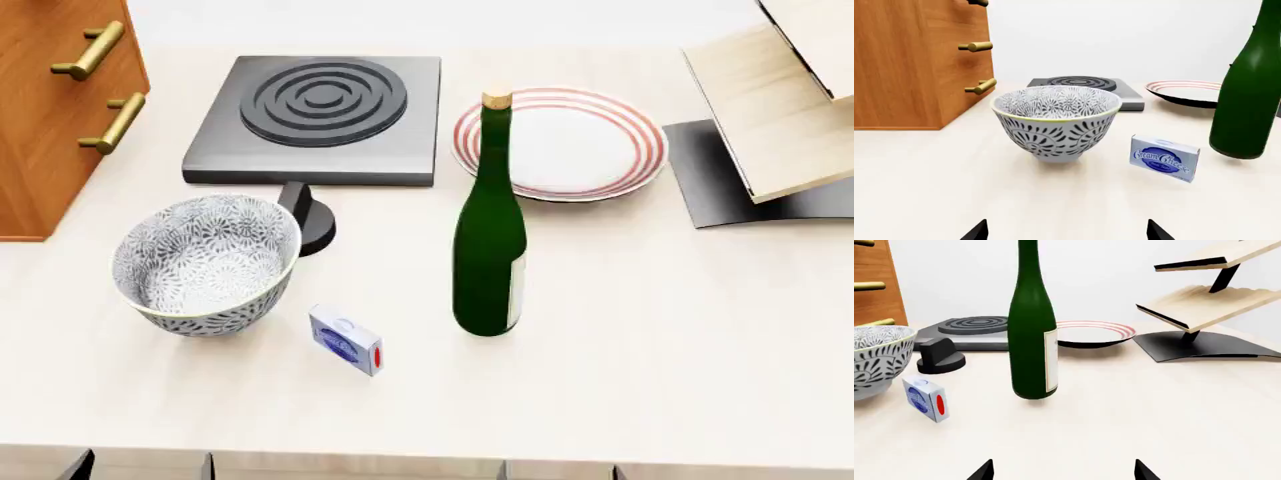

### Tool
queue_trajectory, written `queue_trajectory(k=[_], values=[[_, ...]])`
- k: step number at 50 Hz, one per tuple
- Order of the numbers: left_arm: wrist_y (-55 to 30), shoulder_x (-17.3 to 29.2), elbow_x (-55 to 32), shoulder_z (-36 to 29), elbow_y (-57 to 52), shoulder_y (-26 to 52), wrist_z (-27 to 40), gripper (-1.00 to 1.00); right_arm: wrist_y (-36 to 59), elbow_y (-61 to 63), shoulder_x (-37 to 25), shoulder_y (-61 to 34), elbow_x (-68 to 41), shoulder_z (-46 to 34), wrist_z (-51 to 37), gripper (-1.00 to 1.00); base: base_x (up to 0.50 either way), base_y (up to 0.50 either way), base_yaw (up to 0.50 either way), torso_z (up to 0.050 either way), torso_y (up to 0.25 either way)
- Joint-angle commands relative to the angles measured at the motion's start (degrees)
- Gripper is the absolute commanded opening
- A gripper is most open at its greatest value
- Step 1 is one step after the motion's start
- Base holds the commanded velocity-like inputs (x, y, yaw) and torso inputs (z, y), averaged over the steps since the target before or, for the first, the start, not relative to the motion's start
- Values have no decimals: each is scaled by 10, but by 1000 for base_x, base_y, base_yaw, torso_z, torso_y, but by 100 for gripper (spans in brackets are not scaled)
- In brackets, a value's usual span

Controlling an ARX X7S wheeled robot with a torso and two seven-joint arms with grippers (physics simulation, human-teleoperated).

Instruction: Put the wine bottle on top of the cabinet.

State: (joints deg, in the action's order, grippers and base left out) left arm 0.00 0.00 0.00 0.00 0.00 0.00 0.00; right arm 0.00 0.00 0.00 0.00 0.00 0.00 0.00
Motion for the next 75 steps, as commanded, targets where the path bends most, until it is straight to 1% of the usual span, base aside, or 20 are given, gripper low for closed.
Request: queue_trajectory(k=[1, 13, 15, 16, 17, 36, 39, 43, 46, 50, 58, 63, 68, 69, 70, 73, 75], values=[[-3, 6, -6, -8, -6, -2, 8, 100, 1, 4, -4, 2, -4, -5, -5, 100, 0, 0, 0, 0, 0], [11, 29, -19, -36, 3, 1, 31, 100, 2, -3, -26, -3, -27, -32, -32, 100, 0, 0, 0, 0, 0], [-6, 31, -6, -40, 0, 2, 44, 100, 0, -7, -29, -4, -30, -34, -34, 100, 0, 0, 0, 0, 0], [6, 53, 2, -58, -3, 2, 82, 100, -8, -13, -48, -9, -57, -48, -68, 100, 0, 0, 0, 0, 0], [-13, 8, 35, -15, 1, 3, 23, 100, 2, -6, -5, -3, -6, -7, -6, 100, 0, 0, 0, 0, 0], [-20, 34, 5, -45, 2, 7, 53, 100, 0, -8, -34, -5, -36, -39, -38, 100, 0, 0, 0, 0, 0], [-1, 39, 22, -52, -5, 2, 67, 100, 6, 0, -34, -1, -53, -36, -39, 100, 0, 0, 0, 0, 0], [-15, 42, 20, -50, -45, -3, 75, 100, 22, 35, -36, 1, -56, -41, -48, 100, 0, 0, 0, 0, 0], [-41, 49, 24, -45, -106, -14, 83, 100, 44, 91, -39, 8, -61, -46, -53, 100, 0, 0, 0, 0, 0], [-62, 52, 13, -41, -148, -15, 84, 100, 63, 140, -44, 14, -66, -51, -59, 100, 0, 0, 0, 0, 0], [-109, 60, 15, -55, -236, -18, 83, 100, 126, 264, -55, 18, -81, -61, -69, 100, 0, 0, 0, 0, 0], [-137, 63, 12, -62, -292, -18, 83, 100, 148, 306, -60, 17, -92, -64, -73, 100, 0, 0, 0, 0, 0], [-187, 67, 10, -70, -376, -14, 82, 100, 183, 365, -67, 14, -102, -69, -82, 100, 0, 0, 0, 0, 0], [-188, 68, 10, -71, -377, -14, 83, 100, 183, 365, -67, 14, -103, -70, -83, 100, 0, 0, 0, 0, 0], [-197, 63, -15, -65, -399, -12, 76, 100, 190, 380, -67, 13, -109, -68, -85, 100, 0, 0, 0, 0, 0], [-230, 67, -2, -82, -443, -6, 79, 100, 214, 414, -68, 4, -119, -63, -96, 100, 0, 0, 0, 0, 0], [-247, 69, 1, -90, -467, 0, 79, 100, 209, 437, -57, 14, -142, -44, -106, 100, 0, 0, 0, 0, 0]])
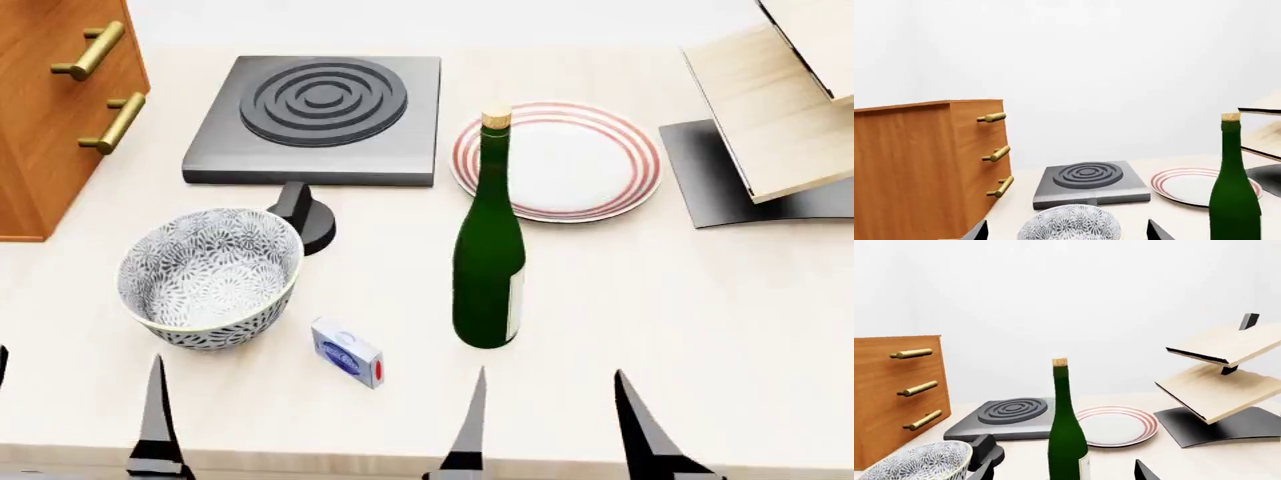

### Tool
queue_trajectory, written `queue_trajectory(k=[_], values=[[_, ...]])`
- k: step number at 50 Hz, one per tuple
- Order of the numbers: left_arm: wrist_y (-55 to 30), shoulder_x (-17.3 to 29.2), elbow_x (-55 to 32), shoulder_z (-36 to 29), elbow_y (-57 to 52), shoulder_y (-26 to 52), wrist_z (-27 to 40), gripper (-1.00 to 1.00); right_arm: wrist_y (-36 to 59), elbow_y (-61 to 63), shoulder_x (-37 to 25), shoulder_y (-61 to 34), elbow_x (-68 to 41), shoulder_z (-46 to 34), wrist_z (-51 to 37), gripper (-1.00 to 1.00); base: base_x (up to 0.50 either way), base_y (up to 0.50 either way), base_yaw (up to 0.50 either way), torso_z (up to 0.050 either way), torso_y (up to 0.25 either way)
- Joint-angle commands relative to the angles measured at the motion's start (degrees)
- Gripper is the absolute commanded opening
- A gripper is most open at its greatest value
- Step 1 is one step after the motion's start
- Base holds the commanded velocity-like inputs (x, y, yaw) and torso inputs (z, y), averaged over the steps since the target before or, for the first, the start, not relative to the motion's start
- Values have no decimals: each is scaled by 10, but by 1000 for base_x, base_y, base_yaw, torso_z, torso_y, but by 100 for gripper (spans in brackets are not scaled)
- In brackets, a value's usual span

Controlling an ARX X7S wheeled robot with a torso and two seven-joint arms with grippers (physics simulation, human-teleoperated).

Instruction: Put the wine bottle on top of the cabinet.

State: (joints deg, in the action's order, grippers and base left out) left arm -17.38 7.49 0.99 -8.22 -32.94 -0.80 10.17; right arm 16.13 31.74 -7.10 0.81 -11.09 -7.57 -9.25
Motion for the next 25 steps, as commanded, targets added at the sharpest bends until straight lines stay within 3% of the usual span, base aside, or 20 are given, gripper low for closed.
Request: queue_trajectory(k=[1, 25], values=[[-79, -6, -9, -10, -146, 11, -23, 100, 61, 117, 2, 7, -18, 14, -9, 100, 0, 0, 0, 0, 0], [-122, 14, -11, -47, -205, 30, 1, 100, 86, 166, -14, -6, -40, 16, -39, 100, 0, 0, 0, 0, 0]])
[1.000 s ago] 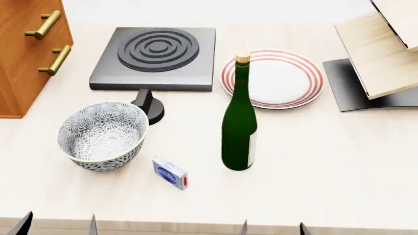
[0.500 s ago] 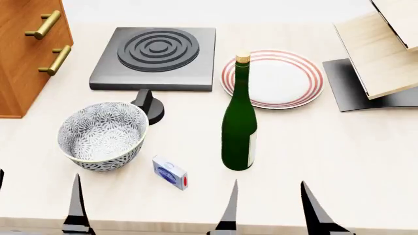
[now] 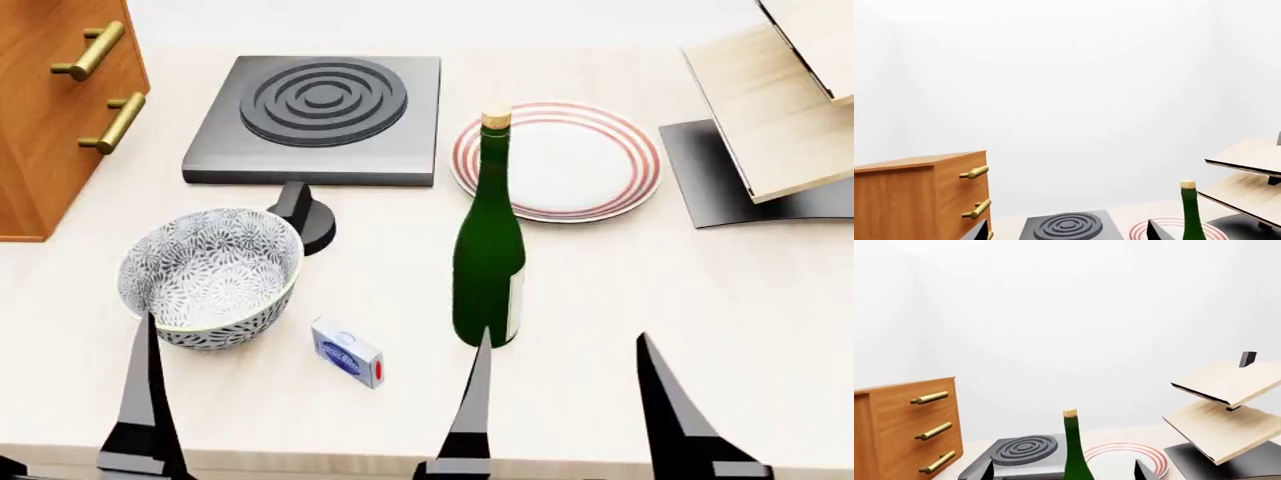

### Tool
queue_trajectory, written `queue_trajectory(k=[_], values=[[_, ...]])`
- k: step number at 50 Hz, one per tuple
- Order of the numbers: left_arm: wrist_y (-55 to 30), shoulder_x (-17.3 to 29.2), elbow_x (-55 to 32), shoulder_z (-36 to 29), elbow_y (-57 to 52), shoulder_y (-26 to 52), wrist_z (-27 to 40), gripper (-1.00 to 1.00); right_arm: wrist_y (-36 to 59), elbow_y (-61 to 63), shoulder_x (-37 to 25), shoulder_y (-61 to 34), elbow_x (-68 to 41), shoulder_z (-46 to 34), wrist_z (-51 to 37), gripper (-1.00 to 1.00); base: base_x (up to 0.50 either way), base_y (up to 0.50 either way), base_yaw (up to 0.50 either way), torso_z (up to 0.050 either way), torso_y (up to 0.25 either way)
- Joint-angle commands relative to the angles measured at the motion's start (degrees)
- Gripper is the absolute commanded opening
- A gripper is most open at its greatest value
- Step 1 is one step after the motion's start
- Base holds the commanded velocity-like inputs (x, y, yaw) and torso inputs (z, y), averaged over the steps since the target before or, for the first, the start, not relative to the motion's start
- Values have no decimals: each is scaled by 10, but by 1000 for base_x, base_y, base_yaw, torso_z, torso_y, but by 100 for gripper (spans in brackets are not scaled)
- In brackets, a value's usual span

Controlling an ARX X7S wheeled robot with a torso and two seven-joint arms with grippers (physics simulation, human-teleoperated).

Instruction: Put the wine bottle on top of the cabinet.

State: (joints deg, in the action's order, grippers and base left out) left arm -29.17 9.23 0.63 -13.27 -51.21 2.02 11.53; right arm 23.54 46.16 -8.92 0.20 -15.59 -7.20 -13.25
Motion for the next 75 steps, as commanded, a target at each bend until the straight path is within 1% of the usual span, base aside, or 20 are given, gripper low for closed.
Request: queue_trajectory(k=[1, 7, 8, 15, 39, 48, 51, 71, 75], values=[[-5, -3, -8, 3, -23, 1, -11, 100, 14, 22, 3, 0, 5, 12, -1, 100, 0, 0, 0, 0, 0], [-14, 1, -13, 2, -28, 5, -6, 100, 54, 17, -10, -9, 24, -6, -16, 100, 0, 0, 0, 0, 0], [-13, 2, -13, 3, -29, 5, -5, 100, 38, 12, -6, -7, 14, 1, -13, 100, 0, 0, 0, 0, 0], [-14, 6, -17, 0, -30, 6, 0, 100, 39, 17, -11, -5, 2, 6, -13, 100, 87, 0, 0, 0, 0], [-27, 17, -25, -4, -41, 12, 18, 100, 44, 17, -19, -6, -18, 7, -25, 100, 491, 0, 0, 0, 0], [-18, 21, -31, -3, -33, 10, 22, 100, 40, 11, -22, -5, -22, 6, -27, 100, 500, 0, 0, 0, 0], [-17, 22, -35, -3, -33, 10, 24, 100, 31, 10, -30, -6, -10, -6, -23, 100, 427, 0, 0, 0, 0], [-18, 32, -44, -5, -33, 12, 37, 100, 13, 3, -39, -2, -3, -18, -26, 100, 25, 2, 0, 0, 1], [-21, 33, -45, -7, -35, 13, 39, 100, 13, 3, -43, -2, -2, -24, -24, 100, 0, 292, 0, 0, 0]])
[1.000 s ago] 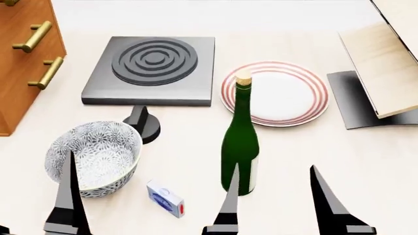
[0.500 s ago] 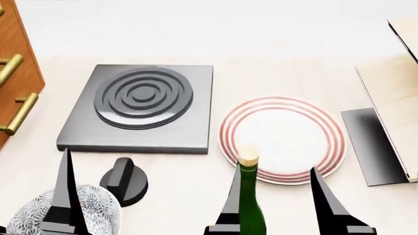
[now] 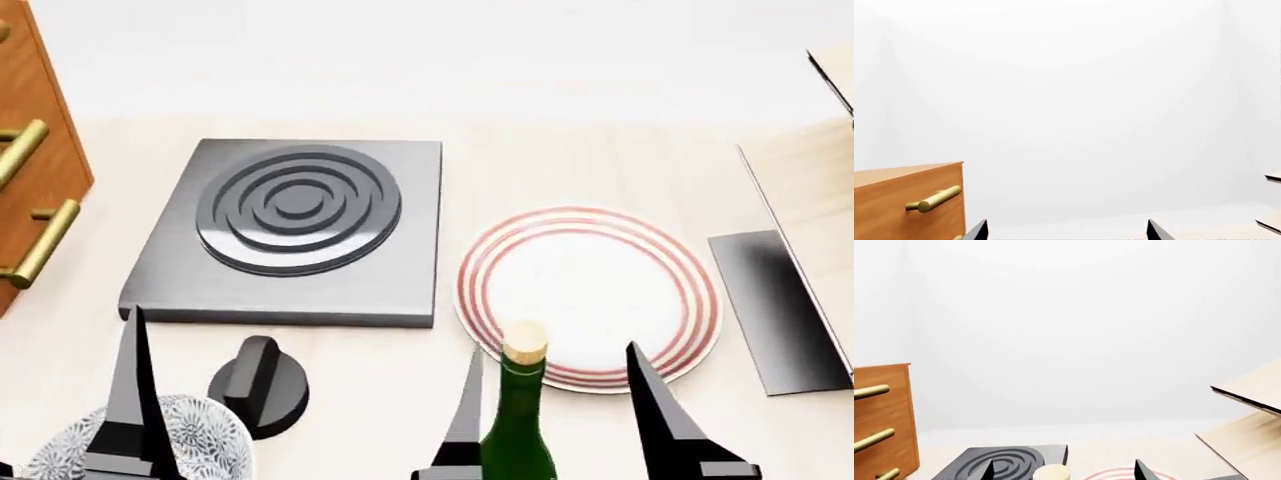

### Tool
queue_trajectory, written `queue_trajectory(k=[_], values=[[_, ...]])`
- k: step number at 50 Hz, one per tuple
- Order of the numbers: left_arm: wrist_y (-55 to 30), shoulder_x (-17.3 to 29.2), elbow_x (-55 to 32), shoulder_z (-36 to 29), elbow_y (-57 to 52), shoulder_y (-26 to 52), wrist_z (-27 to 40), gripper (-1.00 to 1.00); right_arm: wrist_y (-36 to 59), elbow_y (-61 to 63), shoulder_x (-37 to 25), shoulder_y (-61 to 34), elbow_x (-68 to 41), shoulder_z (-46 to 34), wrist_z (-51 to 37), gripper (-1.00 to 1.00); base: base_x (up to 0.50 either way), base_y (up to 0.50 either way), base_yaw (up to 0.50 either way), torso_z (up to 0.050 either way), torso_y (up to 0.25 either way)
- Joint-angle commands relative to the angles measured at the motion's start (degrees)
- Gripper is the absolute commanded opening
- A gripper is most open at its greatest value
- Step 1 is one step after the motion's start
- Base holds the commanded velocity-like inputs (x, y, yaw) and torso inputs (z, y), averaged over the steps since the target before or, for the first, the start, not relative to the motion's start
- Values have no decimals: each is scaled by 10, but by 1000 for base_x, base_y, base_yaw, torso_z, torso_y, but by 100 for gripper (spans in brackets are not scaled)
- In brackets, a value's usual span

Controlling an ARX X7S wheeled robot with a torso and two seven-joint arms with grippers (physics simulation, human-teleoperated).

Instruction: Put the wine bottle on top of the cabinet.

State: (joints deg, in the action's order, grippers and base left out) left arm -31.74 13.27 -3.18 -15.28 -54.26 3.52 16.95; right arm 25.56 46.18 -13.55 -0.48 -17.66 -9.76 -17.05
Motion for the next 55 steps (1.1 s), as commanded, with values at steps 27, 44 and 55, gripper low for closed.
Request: queue_trajectory(k=[27, 44, 55], values=[[13, 3, -24, 8, -1, 1, -6, 100, -17, 3, -1, 3, -3, 8, 8, 100, 0, 463, 0, 0, 0], [9, 11, -27, 5, -3, 2, 4, 100, -17, 4, -8, 3, -2, 7, -1, 100, 0, 0, 0, 0, 0], [8, 14, -26, 0, -4, 1, 12, 100, 30, 45, -34, -20, 19, 31, -38, 100, 0, 0, 0, 0, 0]])
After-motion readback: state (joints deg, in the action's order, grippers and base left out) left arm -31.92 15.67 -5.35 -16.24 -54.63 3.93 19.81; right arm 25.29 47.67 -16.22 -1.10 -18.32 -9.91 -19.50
